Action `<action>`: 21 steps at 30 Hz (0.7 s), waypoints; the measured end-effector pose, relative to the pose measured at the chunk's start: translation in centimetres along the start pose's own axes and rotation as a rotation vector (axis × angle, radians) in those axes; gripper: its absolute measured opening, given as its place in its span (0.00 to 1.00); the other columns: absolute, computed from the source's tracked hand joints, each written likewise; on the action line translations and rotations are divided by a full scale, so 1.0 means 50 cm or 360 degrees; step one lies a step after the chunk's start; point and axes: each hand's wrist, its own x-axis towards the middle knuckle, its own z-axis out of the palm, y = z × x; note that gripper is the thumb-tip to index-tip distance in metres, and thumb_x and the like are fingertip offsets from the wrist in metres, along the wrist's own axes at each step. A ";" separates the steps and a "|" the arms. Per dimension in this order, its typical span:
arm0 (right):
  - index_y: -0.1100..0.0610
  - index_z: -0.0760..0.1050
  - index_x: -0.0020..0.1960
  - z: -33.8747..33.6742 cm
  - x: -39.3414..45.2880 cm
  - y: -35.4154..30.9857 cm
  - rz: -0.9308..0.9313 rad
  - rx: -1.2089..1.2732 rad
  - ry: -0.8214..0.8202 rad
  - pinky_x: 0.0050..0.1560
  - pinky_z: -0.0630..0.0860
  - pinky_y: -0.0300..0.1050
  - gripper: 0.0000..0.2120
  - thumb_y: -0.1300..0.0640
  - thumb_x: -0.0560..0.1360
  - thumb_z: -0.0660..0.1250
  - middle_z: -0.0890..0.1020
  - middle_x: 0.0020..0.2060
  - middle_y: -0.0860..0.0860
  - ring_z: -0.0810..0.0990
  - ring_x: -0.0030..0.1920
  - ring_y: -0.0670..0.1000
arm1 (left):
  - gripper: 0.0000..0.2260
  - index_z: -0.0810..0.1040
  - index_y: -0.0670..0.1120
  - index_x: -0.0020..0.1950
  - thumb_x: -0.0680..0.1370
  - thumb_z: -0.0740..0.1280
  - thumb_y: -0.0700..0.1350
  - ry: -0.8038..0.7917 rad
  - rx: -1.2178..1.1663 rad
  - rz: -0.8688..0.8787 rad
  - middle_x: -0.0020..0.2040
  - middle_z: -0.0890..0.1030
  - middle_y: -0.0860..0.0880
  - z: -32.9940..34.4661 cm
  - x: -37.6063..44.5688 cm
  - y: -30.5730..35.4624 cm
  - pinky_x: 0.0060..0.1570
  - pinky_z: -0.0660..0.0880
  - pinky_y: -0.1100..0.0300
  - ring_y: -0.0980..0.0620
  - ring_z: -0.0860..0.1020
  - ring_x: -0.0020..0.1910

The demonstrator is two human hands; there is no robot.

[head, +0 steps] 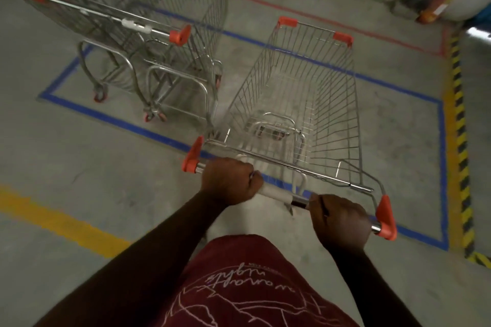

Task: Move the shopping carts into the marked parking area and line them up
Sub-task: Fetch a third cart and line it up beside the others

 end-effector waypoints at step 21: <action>0.53 0.73 0.31 0.109 0.277 -0.086 0.0271 -0.0086 -0.0013 0.33 0.65 0.48 0.22 0.43 0.80 0.65 0.75 0.25 0.51 0.76 0.27 0.60 | 0.14 0.76 0.45 0.27 0.70 0.69 0.50 -0.0257 -0.0080 0.0099 0.24 0.78 0.45 0.053 0.289 -0.184 0.27 0.68 0.61 0.42 0.75 0.22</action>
